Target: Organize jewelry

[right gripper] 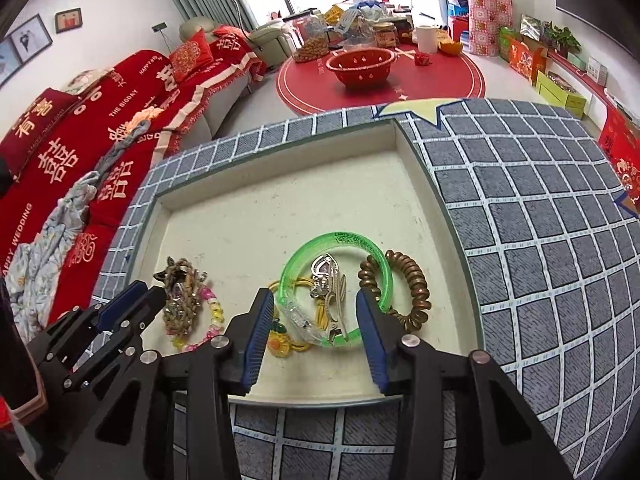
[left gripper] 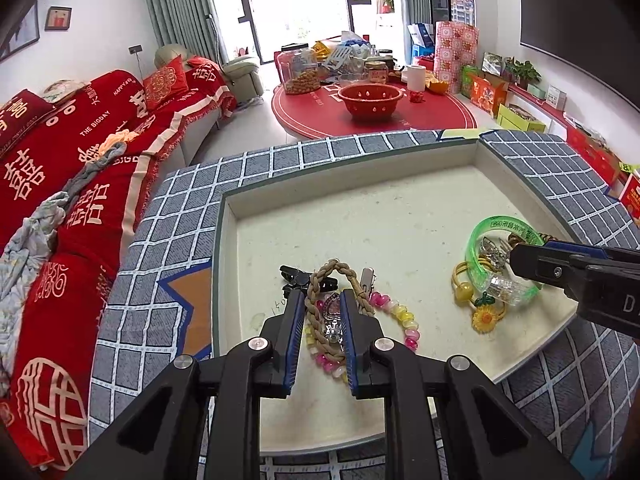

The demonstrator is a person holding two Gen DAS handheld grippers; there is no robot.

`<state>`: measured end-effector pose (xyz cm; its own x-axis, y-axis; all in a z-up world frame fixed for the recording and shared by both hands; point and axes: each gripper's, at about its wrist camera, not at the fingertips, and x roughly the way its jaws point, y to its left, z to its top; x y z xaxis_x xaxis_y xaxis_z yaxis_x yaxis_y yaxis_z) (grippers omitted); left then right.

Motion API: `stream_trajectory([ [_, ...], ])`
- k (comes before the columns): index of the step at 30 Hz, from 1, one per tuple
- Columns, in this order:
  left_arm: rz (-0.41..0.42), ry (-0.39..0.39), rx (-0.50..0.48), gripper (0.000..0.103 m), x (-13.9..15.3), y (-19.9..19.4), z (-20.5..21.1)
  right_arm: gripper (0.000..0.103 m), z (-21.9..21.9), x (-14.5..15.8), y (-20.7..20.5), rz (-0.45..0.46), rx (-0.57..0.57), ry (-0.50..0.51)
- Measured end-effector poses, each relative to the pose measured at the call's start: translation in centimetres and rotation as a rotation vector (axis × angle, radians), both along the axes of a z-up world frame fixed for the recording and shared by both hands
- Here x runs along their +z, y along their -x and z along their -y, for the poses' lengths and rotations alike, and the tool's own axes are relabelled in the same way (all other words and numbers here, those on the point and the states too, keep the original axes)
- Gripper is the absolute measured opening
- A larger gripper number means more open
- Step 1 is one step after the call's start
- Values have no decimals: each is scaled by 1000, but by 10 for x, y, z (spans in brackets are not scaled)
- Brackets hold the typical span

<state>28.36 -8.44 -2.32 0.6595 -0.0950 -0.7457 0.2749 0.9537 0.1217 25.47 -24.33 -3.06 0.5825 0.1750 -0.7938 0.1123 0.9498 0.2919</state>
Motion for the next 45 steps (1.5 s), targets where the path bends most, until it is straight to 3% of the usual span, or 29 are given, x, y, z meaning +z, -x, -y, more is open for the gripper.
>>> stream_trajectory([
  [11, 24, 23, 12, 32, 18, 22, -7, 52, 1, 11, 29, 19, -21, -3],
  [17, 28, 36, 25, 32, 22, 43, -14, 64, -1, 15, 51, 28, -19, 3],
  [21, 27, 59, 30, 34, 22, 61, -19, 66, -5, 17, 68, 32, -19, 15],
  [22, 26, 60, 30, 43, 23, 65, -20, 67, -4, 17, 72, 32, -20, 14],
  [23, 25, 60, 34, 84, 23, 69, -21, 69, -4, 16, 77, 32, -23, 13],
  [24, 40, 62, 50, 103, 25, 75, -23, 70, -4, 16, 81, 31, -25, 14],
  [26, 84, 77, 60, 103, 30, 88, -29, 71, -5, 16, 88, 32, -32, 18],
  [29, 61, 93, 47, 103, 30, 98, -32, 72, -5, 16, 99, 34, -42, 35],
  [31, 52, 104, 51, 103, 30, 105, -35, 80, -5, 16, 107, 32, -47, 44],
  [42, 33, 127, 93, 103, 24, 139, -47, 84, -16, 18, 145, 71, -64, 114],
  [43, 34, 126, 95, 103, 23, 141, -47, 85, -16, 18, 148, 77, -71, 111],
  [44, 34, 126, 97, 103, 23, 144, -48, 97, -17, 18, 150, 80, -75, 111],
  [45, 35, 125, 98, 103, 22, 147, -49, 103, -17, 19, 154, 87, -80, 111],
])
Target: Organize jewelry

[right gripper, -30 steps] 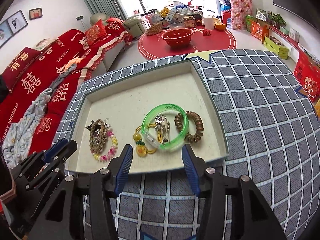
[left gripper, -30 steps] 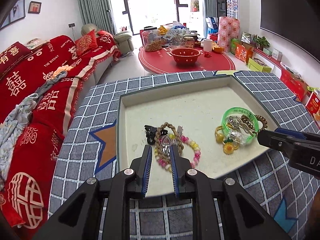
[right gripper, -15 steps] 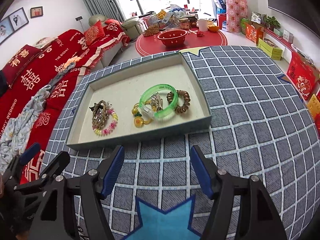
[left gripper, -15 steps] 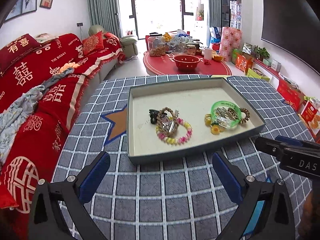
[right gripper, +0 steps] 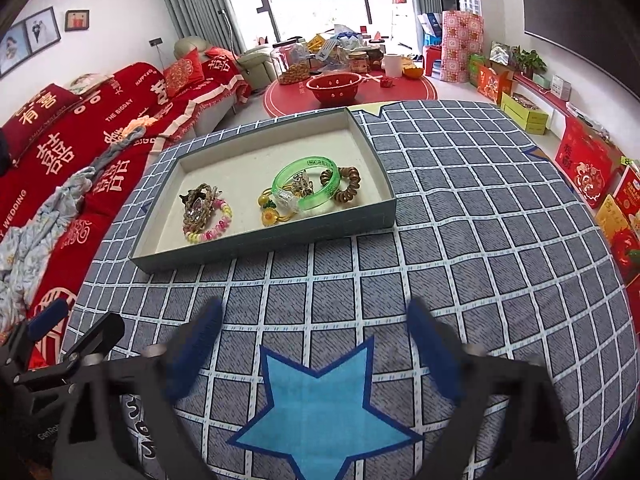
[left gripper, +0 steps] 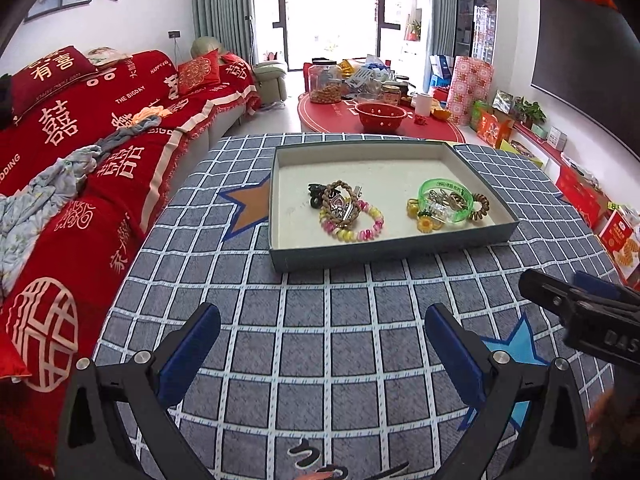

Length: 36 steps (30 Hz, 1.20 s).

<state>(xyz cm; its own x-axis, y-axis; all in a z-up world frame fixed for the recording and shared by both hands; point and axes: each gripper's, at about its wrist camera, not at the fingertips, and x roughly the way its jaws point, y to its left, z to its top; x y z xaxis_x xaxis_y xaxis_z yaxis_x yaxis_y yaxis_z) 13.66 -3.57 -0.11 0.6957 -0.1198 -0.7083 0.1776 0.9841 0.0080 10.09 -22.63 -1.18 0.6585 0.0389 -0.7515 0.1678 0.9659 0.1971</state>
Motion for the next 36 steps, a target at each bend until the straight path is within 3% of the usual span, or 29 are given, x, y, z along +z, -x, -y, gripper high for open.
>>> stream_trajectory([
  [17, 85, -2, 36, 103, 16, 35, -10, 103, -18, 26, 44, 114, -5, 140],
  [36, 107, -9, 41, 103, 19, 53, -7, 103, -20, 32, 56, 140, -1, 169],
])
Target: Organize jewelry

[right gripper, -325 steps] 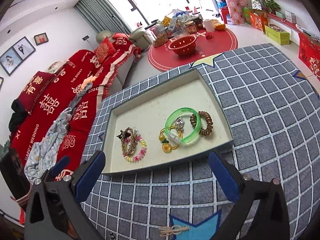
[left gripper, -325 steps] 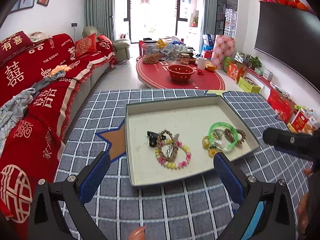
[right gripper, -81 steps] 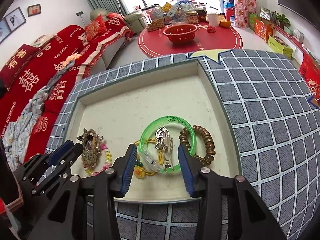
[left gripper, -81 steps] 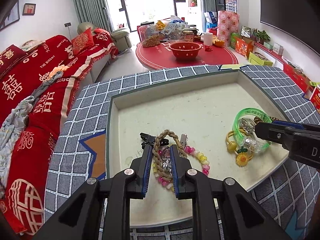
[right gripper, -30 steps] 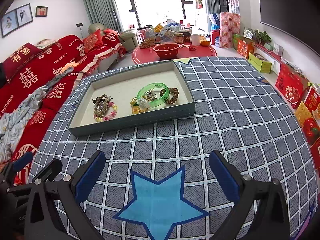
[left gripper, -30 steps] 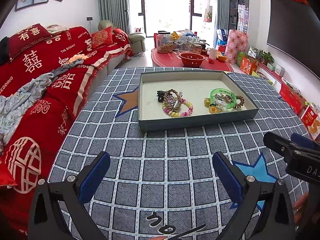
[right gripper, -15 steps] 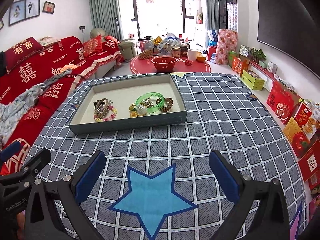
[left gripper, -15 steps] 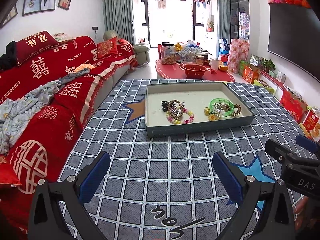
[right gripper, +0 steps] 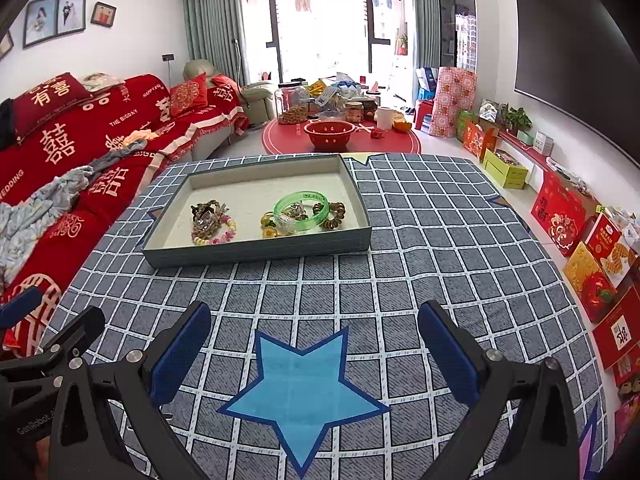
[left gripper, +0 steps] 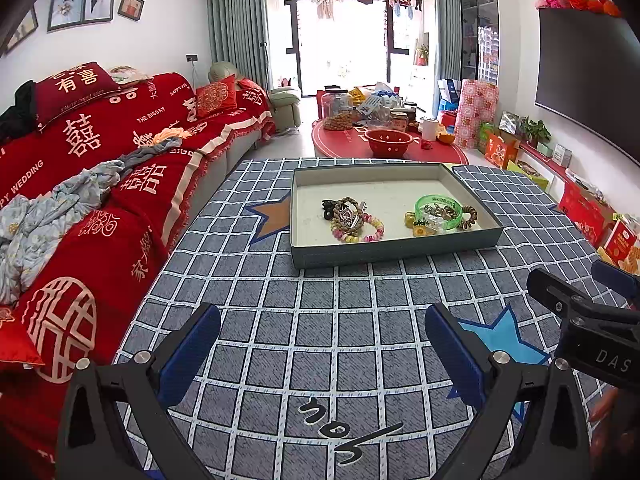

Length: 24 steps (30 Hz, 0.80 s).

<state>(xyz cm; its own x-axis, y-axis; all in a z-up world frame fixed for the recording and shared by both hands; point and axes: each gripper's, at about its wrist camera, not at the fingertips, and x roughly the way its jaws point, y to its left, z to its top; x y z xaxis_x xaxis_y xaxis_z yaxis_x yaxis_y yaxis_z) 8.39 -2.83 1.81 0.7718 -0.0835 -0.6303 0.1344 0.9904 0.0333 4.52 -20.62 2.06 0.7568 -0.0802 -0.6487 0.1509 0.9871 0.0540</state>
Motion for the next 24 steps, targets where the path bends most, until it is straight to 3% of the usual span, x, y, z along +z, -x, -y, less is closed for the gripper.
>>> stream_trajectory([
  [24, -5, 6, 2, 103, 0, 4, -2, 103, -2, 1, 1, 3, 8, -3],
])
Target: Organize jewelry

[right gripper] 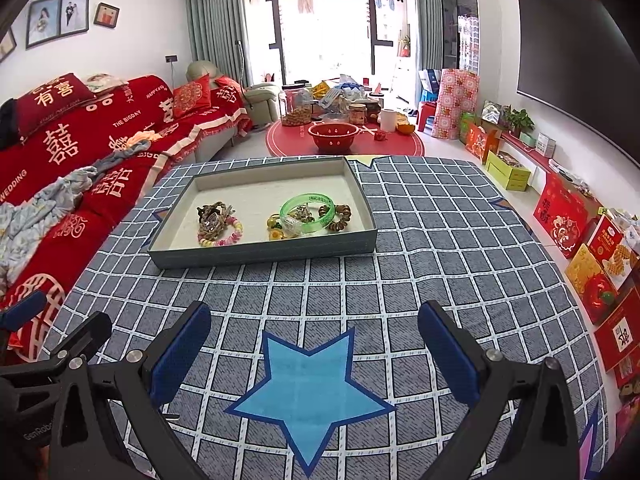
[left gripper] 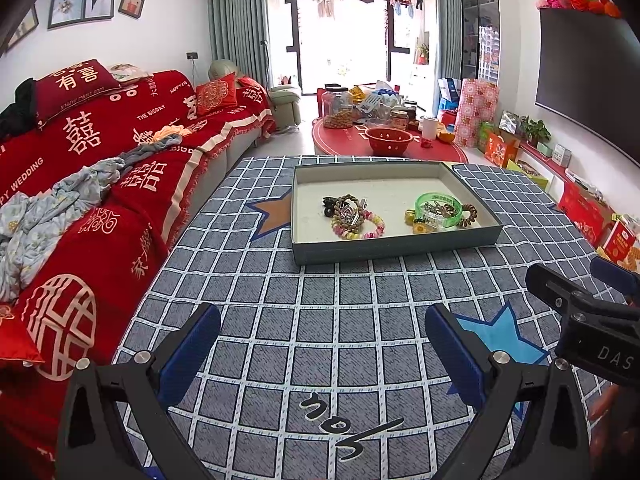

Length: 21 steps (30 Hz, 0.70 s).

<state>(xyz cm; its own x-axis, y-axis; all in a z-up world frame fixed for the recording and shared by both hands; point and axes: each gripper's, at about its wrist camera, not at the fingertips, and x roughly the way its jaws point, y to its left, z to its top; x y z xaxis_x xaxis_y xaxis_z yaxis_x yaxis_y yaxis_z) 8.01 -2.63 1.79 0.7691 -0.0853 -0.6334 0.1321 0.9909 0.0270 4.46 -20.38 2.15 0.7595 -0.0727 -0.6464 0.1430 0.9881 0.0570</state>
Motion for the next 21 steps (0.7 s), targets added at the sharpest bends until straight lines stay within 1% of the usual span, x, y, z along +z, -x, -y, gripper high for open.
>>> stream_trajectory([
  [21, -4, 1, -1, 103, -2, 2, 0, 103, -1, 1, 0, 1, 0, -1],
])
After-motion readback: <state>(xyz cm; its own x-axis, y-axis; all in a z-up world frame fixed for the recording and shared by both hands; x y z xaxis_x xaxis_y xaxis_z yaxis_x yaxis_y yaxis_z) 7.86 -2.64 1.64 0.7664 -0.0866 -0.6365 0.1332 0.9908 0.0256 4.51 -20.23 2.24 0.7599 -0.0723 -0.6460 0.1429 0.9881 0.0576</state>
